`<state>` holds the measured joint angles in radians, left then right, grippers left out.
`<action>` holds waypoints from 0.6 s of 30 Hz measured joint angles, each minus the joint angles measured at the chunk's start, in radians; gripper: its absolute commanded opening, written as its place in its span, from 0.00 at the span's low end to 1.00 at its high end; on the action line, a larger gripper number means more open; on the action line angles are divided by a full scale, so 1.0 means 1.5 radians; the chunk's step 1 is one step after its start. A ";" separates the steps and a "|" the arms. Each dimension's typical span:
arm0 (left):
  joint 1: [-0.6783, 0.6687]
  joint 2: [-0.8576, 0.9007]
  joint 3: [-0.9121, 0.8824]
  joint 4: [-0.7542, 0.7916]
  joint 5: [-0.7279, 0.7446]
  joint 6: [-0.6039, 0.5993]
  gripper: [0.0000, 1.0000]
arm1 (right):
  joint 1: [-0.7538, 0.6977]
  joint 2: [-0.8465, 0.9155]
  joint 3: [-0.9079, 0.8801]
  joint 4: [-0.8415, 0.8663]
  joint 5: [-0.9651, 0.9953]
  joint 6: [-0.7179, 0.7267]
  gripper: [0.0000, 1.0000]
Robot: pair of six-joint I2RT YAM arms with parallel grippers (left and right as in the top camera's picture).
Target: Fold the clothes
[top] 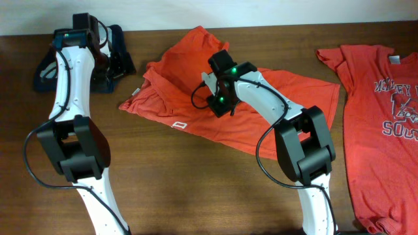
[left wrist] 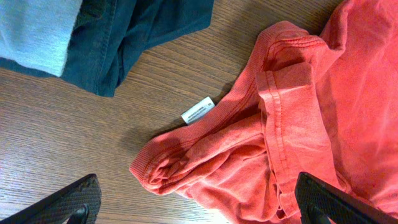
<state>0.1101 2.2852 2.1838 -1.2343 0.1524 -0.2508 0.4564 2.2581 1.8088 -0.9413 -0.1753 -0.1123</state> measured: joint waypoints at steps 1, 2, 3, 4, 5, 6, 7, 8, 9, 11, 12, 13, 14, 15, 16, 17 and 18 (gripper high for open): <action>0.000 0.000 0.000 0.000 0.000 0.000 0.99 | 0.000 0.000 0.000 -0.012 -0.003 0.003 0.06; 0.000 0.000 0.000 0.000 0.000 0.000 0.99 | 0.001 0.000 0.001 -0.025 -0.005 0.005 0.06; 0.000 0.000 0.000 0.000 0.000 0.000 0.99 | 0.001 0.000 0.001 -0.034 -0.007 0.006 0.06; 0.000 0.000 0.000 0.000 0.000 0.000 0.99 | 0.001 0.000 0.001 -0.038 -0.008 0.008 0.06; 0.000 0.000 0.000 0.000 0.000 0.000 0.99 | 0.002 0.000 0.001 -0.038 -0.009 0.008 0.06; 0.000 0.000 0.000 0.000 0.000 0.000 0.99 | 0.002 0.000 0.001 -0.036 -0.010 0.008 0.06; 0.000 0.000 0.000 0.000 0.000 0.000 0.99 | 0.002 0.000 0.001 -0.034 -0.011 0.010 0.06; 0.000 0.000 0.000 0.000 0.000 0.000 0.99 | 0.002 0.000 0.000 -0.030 -0.012 0.010 0.06; 0.000 0.000 0.000 0.000 0.000 0.000 0.99 | 0.002 0.000 0.000 -0.024 -0.012 0.011 0.06; 0.000 0.000 0.000 0.000 0.000 0.000 0.99 | 0.002 0.000 -0.005 0.001 -0.013 0.013 0.06; 0.000 0.000 0.000 0.000 0.000 0.000 0.99 | 0.002 0.000 -0.008 0.010 -0.014 0.014 0.06; 0.000 0.000 0.000 0.000 0.000 0.000 0.99 | 0.002 0.000 -0.015 0.020 -0.015 0.015 0.06; 0.000 0.000 0.000 0.000 0.000 0.000 0.99 | 0.002 0.000 -0.021 0.026 -0.016 0.015 0.06; 0.000 0.000 0.000 0.000 0.000 0.000 0.99 | 0.002 0.000 -0.028 0.032 -0.017 0.016 0.06; 0.000 0.000 0.000 0.000 0.000 0.000 0.99 | 0.002 0.000 -0.034 0.037 -0.017 0.016 0.06; 0.000 0.000 0.000 0.000 0.000 0.000 0.99 | 0.002 0.000 -0.039 0.039 -0.017 0.017 0.06; 0.000 0.000 0.000 0.000 0.000 0.000 0.99 | 0.002 0.000 -0.042 0.039 -0.017 0.017 0.06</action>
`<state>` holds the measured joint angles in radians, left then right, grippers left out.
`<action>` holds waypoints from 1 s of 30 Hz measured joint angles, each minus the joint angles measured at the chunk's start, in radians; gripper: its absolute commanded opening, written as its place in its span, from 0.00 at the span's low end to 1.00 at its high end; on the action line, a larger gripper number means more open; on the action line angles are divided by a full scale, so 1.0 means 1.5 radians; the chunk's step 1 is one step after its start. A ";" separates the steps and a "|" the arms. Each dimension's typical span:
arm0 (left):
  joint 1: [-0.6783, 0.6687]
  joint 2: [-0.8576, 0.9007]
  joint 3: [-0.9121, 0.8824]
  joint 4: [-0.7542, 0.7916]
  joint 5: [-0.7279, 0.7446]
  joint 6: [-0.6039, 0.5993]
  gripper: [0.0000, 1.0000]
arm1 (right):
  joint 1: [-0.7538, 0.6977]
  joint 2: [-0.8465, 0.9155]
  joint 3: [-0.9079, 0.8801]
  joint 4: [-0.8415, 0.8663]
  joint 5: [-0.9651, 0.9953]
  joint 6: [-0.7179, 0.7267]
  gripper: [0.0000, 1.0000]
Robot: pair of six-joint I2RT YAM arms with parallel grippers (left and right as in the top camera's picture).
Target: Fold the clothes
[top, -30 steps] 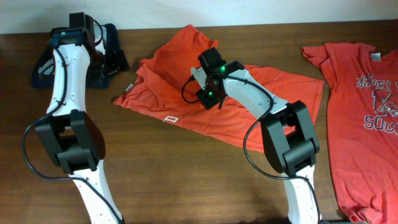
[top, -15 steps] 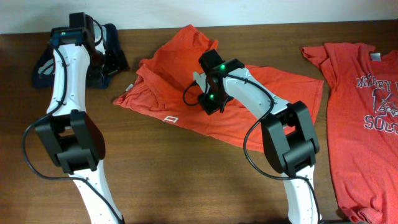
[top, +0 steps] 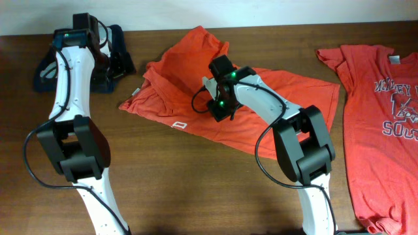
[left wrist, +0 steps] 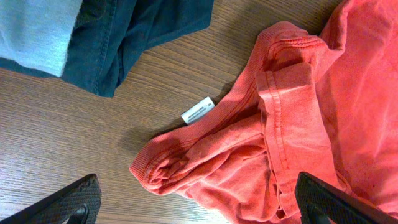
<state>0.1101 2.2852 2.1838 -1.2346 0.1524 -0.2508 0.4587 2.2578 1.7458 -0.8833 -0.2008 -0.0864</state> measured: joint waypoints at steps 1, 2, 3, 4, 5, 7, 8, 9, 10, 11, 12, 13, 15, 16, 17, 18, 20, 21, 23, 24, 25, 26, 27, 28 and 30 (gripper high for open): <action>0.000 0.000 0.000 0.000 0.000 0.000 0.99 | 0.000 0.000 -0.002 0.001 0.000 0.000 0.06; 0.000 0.000 0.000 0.000 0.000 0.000 0.99 | 0.000 0.000 -0.002 0.001 0.000 0.001 0.06; 0.000 0.000 0.000 0.000 0.000 0.000 0.99 | 0.000 0.000 -0.002 0.002 0.000 0.000 0.06; 0.000 0.000 0.000 0.000 0.000 0.000 0.99 | 0.000 0.000 -0.002 0.003 0.000 0.000 0.06; 0.000 0.000 0.000 0.000 0.000 0.000 0.99 | 0.000 0.000 -0.002 0.004 0.000 0.000 0.06; 0.000 0.000 0.000 0.000 0.000 0.000 0.99 | 0.000 0.000 -0.002 0.004 0.000 0.000 0.06; 0.000 0.000 0.000 0.000 0.000 0.000 0.99 | 0.000 0.000 -0.002 0.005 0.000 0.000 0.06; 0.000 0.000 0.000 0.000 0.000 0.000 0.99 | 0.000 0.000 -0.002 0.005 0.000 0.000 0.06; 0.000 0.000 0.000 0.000 0.000 0.000 0.99 | 0.000 0.000 -0.002 0.005 0.000 0.000 0.06; 0.000 0.000 0.000 0.000 0.000 0.000 0.99 | 0.000 0.000 -0.002 0.005 0.001 0.000 0.06; 0.000 0.000 0.000 0.000 0.000 0.000 0.99 | 0.000 0.000 -0.002 0.006 0.004 0.000 0.06; 0.000 0.000 0.000 0.000 0.000 0.000 0.99 | 0.000 0.000 -0.002 0.007 0.008 0.000 0.06; 0.000 0.000 0.000 0.000 0.000 0.000 0.99 | 0.000 0.000 -0.002 0.010 0.016 0.000 0.06; 0.000 0.000 0.000 0.000 0.000 0.000 0.99 | 0.000 0.000 -0.002 0.012 0.019 0.000 0.06; 0.000 0.000 0.000 0.000 0.000 0.000 0.99 | 0.000 0.000 -0.002 0.014 0.021 0.000 0.06; 0.000 0.000 0.000 0.000 0.000 0.000 0.99 | 0.000 0.000 -0.002 0.016 0.023 0.000 0.06; 0.000 0.000 0.000 0.000 0.000 0.000 0.99 | 0.000 0.000 -0.002 0.021 0.028 0.000 0.07; 0.000 0.000 0.000 0.000 0.000 0.000 0.99 | 0.000 0.000 -0.002 0.025 0.032 0.000 0.07; 0.000 0.000 0.000 0.000 0.000 0.000 0.99 | 0.000 0.000 -0.002 0.037 0.040 0.000 0.07; 0.000 0.000 0.000 0.000 0.000 0.000 0.99 | 0.000 0.000 -0.002 0.043 0.046 -0.001 0.07; 0.000 0.000 0.000 0.000 0.000 0.000 0.99 | 0.000 0.000 -0.002 0.049 0.053 -0.001 0.06; 0.000 0.000 0.000 0.000 0.000 0.000 0.99 | 0.000 0.000 -0.002 0.056 0.061 0.000 0.07; 0.000 0.000 0.000 0.000 0.000 0.000 0.99 | 0.000 0.000 -0.002 0.062 0.068 0.000 0.07; 0.000 0.000 0.000 0.000 0.000 0.000 0.99 | 0.000 0.000 -0.002 0.070 0.078 0.000 0.07; 0.000 0.000 0.000 0.000 0.000 0.000 0.99 | 0.000 0.000 -0.002 0.087 0.099 -0.001 0.07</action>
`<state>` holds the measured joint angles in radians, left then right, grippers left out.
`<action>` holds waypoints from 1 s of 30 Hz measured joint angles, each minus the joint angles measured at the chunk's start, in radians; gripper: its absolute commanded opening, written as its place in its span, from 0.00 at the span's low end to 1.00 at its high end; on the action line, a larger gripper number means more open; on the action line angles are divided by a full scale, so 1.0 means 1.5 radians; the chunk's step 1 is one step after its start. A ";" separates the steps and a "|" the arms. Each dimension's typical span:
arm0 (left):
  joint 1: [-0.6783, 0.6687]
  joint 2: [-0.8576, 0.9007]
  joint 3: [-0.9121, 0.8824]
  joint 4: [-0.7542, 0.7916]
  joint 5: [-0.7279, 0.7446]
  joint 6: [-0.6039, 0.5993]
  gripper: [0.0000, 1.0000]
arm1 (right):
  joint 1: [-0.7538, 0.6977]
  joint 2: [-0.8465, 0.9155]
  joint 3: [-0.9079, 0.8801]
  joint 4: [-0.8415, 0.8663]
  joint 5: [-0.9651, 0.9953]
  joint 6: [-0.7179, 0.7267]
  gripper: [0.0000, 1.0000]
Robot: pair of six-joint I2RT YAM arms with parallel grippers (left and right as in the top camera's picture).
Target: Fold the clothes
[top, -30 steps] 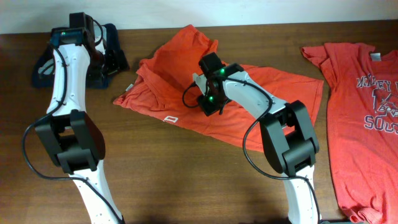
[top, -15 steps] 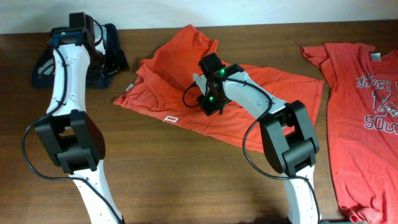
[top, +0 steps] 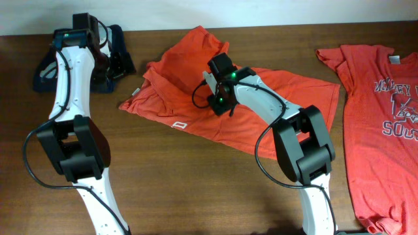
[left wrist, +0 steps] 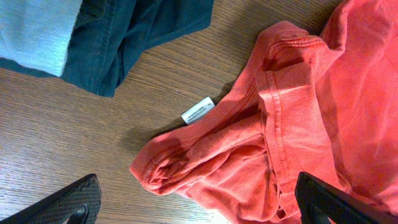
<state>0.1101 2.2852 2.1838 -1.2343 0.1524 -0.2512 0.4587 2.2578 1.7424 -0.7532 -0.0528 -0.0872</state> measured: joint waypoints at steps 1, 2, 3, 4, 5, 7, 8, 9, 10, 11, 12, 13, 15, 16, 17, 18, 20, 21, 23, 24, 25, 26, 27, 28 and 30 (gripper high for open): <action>0.000 0.000 0.000 0.000 0.000 0.000 0.99 | 0.000 0.000 0.000 0.011 0.011 0.000 0.08; 0.000 0.000 0.000 0.000 0.000 0.000 0.99 | 0.000 0.000 0.000 0.022 0.022 0.000 0.08; 0.000 0.000 0.000 0.000 0.000 0.000 0.99 | 0.000 0.000 0.000 0.034 0.032 0.000 0.08; 0.000 0.000 0.000 0.000 0.000 0.000 0.99 | -0.001 0.000 0.000 0.051 0.043 0.000 0.11; 0.000 0.000 0.000 0.000 0.000 0.000 0.99 | -0.003 0.000 0.000 0.066 0.052 0.000 0.11; 0.000 0.000 0.000 0.000 0.000 0.000 0.99 | -0.006 0.000 0.000 0.087 0.063 -0.002 0.11; 0.000 0.000 0.000 0.000 0.000 0.000 0.99 | -0.008 0.000 0.000 0.093 0.066 -0.001 0.11; 0.000 0.000 0.000 0.000 0.000 0.000 0.99 | -0.010 0.000 0.000 0.096 0.070 -0.002 0.11; 0.000 0.000 0.000 0.000 0.000 0.000 0.99 | -0.013 0.000 0.000 0.096 0.073 -0.002 0.11; 0.000 0.000 0.000 0.000 0.000 0.000 0.99 | -0.017 0.000 0.000 0.093 0.074 -0.002 0.11; 0.000 0.000 0.000 0.000 0.000 0.000 0.99 | -0.019 0.000 0.001 0.088 0.076 -0.002 0.10; 0.000 0.000 0.000 0.000 0.000 0.000 0.99 | -0.020 0.000 0.002 0.080 0.075 -0.002 0.10; 0.000 0.000 0.000 0.000 0.000 0.000 0.99 | -0.023 0.000 0.008 0.054 0.067 -0.002 0.09; 0.000 0.000 0.000 0.000 0.000 0.000 0.99 | -0.023 -0.001 0.013 0.038 0.055 -0.003 0.07; 0.000 0.000 0.000 0.000 0.000 0.000 0.99 | -0.023 -0.002 0.017 0.028 0.045 -0.003 0.07; 0.000 0.000 0.000 0.000 0.000 0.000 0.99 | -0.021 -0.005 0.021 0.020 0.027 -0.006 0.07; 0.000 0.000 0.000 0.000 0.000 0.000 0.99 | -0.018 -0.010 0.026 0.010 -0.005 -0.014 0.06; 0.000 0.000 0.000 0.000 0.000 0.000 0.99 | -0.016 -0.012 0.028 0.007 -0.023 -0.017 0.06; 0.000 0.000 0.000 0.000 0.000 0.000 0.99 | -0.009 -0.015 0.029 0.003 -0.053 -0.023 0.05; 0.000 0.000 0.000 0.000 0.000 0.000 0.99 | -0.006 -0.015 0.029 0.003 -0.062 -0.027 0.05; 0.000 0.000 0.000 0.000 0.000 0.000 0.99 | -0.002 -0.015 0.029 0.002 -0.070 -0.032 0.05; 0.000 0.000 0.000 0.000 0.000 0.000 0.99 | 0.002 -0.015 0.029 0.001 -0.076 -0.035 0.05; 0.000 0.000 0.000 0.000 0.000 0.000 0.99 | 0.006 -0.015 0.029 0.001 -0.081 -0.039 0.05; 0.000 0.000 0.000 0.000 0.000 0.000 0.99 | 0.010 -0.015 0.029 0.003 -0.087 -0.045 0.05; 0.000 0.000 0.000 0.000 0.000 0.000 0.99 | 0.014 -0.015 0.029 0.003 -0.091 -0.050 0.05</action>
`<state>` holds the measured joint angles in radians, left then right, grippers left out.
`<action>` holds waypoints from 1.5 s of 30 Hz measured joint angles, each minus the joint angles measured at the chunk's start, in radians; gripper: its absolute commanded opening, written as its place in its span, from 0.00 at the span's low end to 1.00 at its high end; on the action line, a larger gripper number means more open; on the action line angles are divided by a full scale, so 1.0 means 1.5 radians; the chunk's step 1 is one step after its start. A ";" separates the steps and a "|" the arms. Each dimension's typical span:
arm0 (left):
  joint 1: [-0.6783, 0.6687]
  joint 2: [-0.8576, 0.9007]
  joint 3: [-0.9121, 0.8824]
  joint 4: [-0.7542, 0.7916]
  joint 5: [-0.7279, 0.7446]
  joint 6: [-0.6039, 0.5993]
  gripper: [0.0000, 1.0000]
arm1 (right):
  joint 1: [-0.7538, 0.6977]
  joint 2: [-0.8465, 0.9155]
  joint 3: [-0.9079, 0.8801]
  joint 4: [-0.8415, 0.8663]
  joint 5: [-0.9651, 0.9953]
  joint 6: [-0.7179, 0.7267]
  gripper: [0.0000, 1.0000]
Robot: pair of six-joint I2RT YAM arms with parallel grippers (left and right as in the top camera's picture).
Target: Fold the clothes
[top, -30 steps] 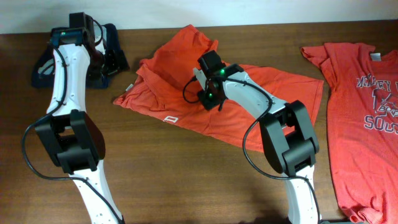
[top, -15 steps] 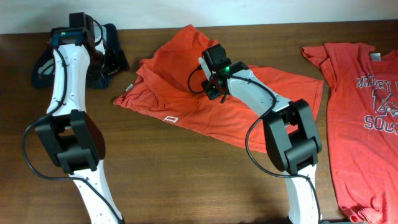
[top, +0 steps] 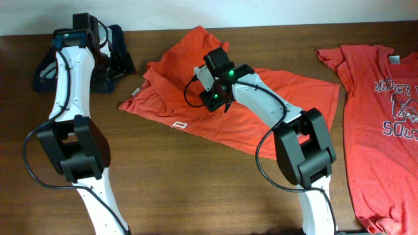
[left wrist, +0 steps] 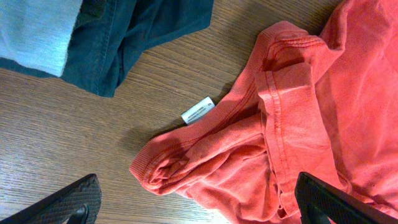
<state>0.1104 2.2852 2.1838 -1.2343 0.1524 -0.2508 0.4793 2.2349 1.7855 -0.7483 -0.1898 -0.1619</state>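
An orange shirt (top: 274,104) lies crumpled in the middle of the table. Its bunched edge (left wrist: 205,162) with a small white tag (left wrist: 198,110) fills the left wrist view. My right gripper (top: 209,90) is down on the shirt's middle, but the wrist hides its fingers and I cannot tell how they stand. My left gripper (left wrist: 199,202) hangs open above the shirt's left edge, one finger (left wrist: 68,199) at each side of the frame and nothing between them. In the overhead view the left gripper (top: 108,60) is at the far left.
A dark blue garment (top: 47,70) lies at the far left corner, with a light grey-blue cloth (left wrist: 31,28) on it. A red printed T-shirt (top: 385,117) lies flat at the right. The brown wooden table (top: 196,189) shows in front.
My right gripper has moved a little up and to the left over the orange shirt. The shirt's folds near the left gripper have shifted slightly. The left arm has not moved.
My right gripper stayed on the orange shirt's middle throughout, shifting slightly between moments and ending further up and left. The fabric near the left edge stirred a little each time. My left gripper stayed open and still above that edge.
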 measured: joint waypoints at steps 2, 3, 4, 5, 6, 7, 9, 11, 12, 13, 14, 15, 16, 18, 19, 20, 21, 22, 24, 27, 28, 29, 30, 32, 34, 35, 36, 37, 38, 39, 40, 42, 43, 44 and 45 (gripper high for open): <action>0.000 0.000 0.000 0.000 0.000 0.000 0.99 | 0.002 0.000 -0.002 0.000 -0.005 -0.002 0.04; 0.000 0.000 0.000 0.000 0.000 0.000 0.99 | 0.003 0.001 -0.003 0.000 -0.007 -0.003 0.04; 0.000 0.000 0.000 0.000 0.000 0.000 0.99 | 0.003 0.001 -0.003 -0.001 -0.008 -0.003 0.04; 0.000 0.000 0.000 0.000 0.000 0.000 0.99 | 0.003 0.002 -0.003 -0.001 -0.008 -0.004 0.04; 0.000 0.000 0.000 0.000 0.000 0.000 0.99 | 0.003 0.002 -0.003 -0.002 -0.009 -0.005 0.04; 0.000 0.000 0.000 0.000 0.000 0.000 0.99 | 0.003 0.002 -0.003 -0.004 -0.010 -0.005 0.04; 0.000 0.000 0.000 0.000 0.000 0.000 0.99 | 0.003 0.003 -0.003 -0.006 -0.013 -0.005 0.04; 0.000 0.000 0.000 0.000 0.000 0.000 0.99 | 0.003 0.003 -0.003 -0.008 -0.017 -0.005 0.04; 0.000 0.000 0.000 0.000 0.000 0.000 0.99 | 0.003 0.004 -0.003 -0.008 -0.020 -0.005 0.04; 0.000 0.000 0.000 0.000 0.000 0.000 0.99 | 0.003 0.006 -0.003 -0.008 -0.024 -0.004 0.04; 0.000 0.000 0.000 0.000 0.000 0.000 0.99 | 0.003 0.007 -0.003 -0.008 -0.028 -0.005 0.04; 0.000 0.000 0.000 0.000 0.000 0.000 0.99 | 0.003 0.010 -0.003 -0.009 -0.033 -0.004 0.04; 0.000 0.000 0.000 0.000 0.000 0.000 0.99 | 0.003 0.013 -0.003 -0.009 -0.037 -0.005 0.04; 0.000 0.000 0.000 0.000 0.000 0.000 0.99 | 0.003 0.019 -0.003 -0.010 -0.043 -0.005 0.04; 0.000 0.000 0.000 0.000 0.000 0.000 0.99 | 0.003 0.022 -0.004 -0.010 -0.045 -0.005 0.04; 0.000 0.000 0.000 0.000 0.000 0.000 0.99 | 0.003 0.026 -0.004 -0.010 -0.047 -0.005 0.04; 0.000 0.000 0.000 0.000 0.000 0.000 0.99 | 0.003 0.029 -0.004 -0.008 -0.047 -0.005 0.04; 0.000 0.000 0.000 0.000 0.000 0.000 0.99 | 0.003 0.032 -0.004 -0.005 -0.047 -0.005 0.04; 0.000 0.000 0.000 0.000 0.000 0.000 0.99 | 0.003 0.034 -0.004 0.010 -0.047 -0.004 0.05; 0.000 0.000 0.000 0.000 0.000 0.000 0.99 | 0.001 0.035 -0.005 0.039 -0.037 -0.005 0.06; 0.000 0.000 0.000 0.000 0.000 0.000 0.99 | 0.001 0.035 -0.005 0.048 -0.033 -0.004 0.07; 0.000 0.000 0.000 0.000 0.000 0.000 0.99 | 0.000 0.035 -0.005 0.055 -0.028 -0.005 0.08; 0.000 0.000 0.000 0.000 0.000 0.000 0.99 | -0.002 0.035 -0.005 0.061 -0.022 -0.005 0.08; 0.000 0.000 0.000 0.000 0.000 0.000 0.99 | -0.005 0.035 -0.005 0.078 -0.004 -0.005 0.08; 0.000 0.000 0.000 0.000 0.000 0.000 0.99 | -0.011 0.035 -0.005 0.097 0.016 -0.005 0.08; 0.000 0.000 0.000 0.000 0.000 0.000 0.99 | -0.015 0.035 -0.005 0.106 0.024 -0.005 0.09; 0.000 0.000 0.000 0.000 0.000 0.000 0.99 | -0.019 0.035 -0.005 0.109 0.030 -0.005 0.09; 0.000 0.000 0.000 0.000 0.000 0.000 0.99 | -0.022 0.035 -0.004 0.108 0.034 -0.004 0.09; 0.000 0.000 0.000 0.000 0.000 0.000 0.99 | -0.023 0.035 -0.003 0.104 0.037 -0.003 0.11; 0.000 0.000 0.000 0.000 0.000 0.000 0.99 | -0.026 0.035 0.001 0.091 0.042 0.003 0.12; 0.000 0.000 0.000 0.000 0.000 0.000 0.99 | -0.028 0.035 0.006 0.080 0.044 0.006 0.12; 0.000 0.000 0.000 0.000 0.000 0.000 0.99 | -0.030 0.034 0.017 0.059 0.048 0.009 0.17; 0.000 0.000 0.000 0.000 0.000 0.000 0.99 | -0.030 0.032 0.020 0.047 0.049 0.013 0.20; 0.000 0.000 0.000 0.000 0.000 0.000 0.99 | -0.029 0.030 0.022 0.035 0.049 0.017 0.24; 0.000 0.000 0.000 0.000 0.000 0.000 0.99 | -0.028 0.026 0.022 0.021 0.049 0.020 0.27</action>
<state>0.1101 2.2852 2.1838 -1.2343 0.1524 -0.2512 0.4377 2.2742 1.8179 -0.7170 -0.1162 -0.1326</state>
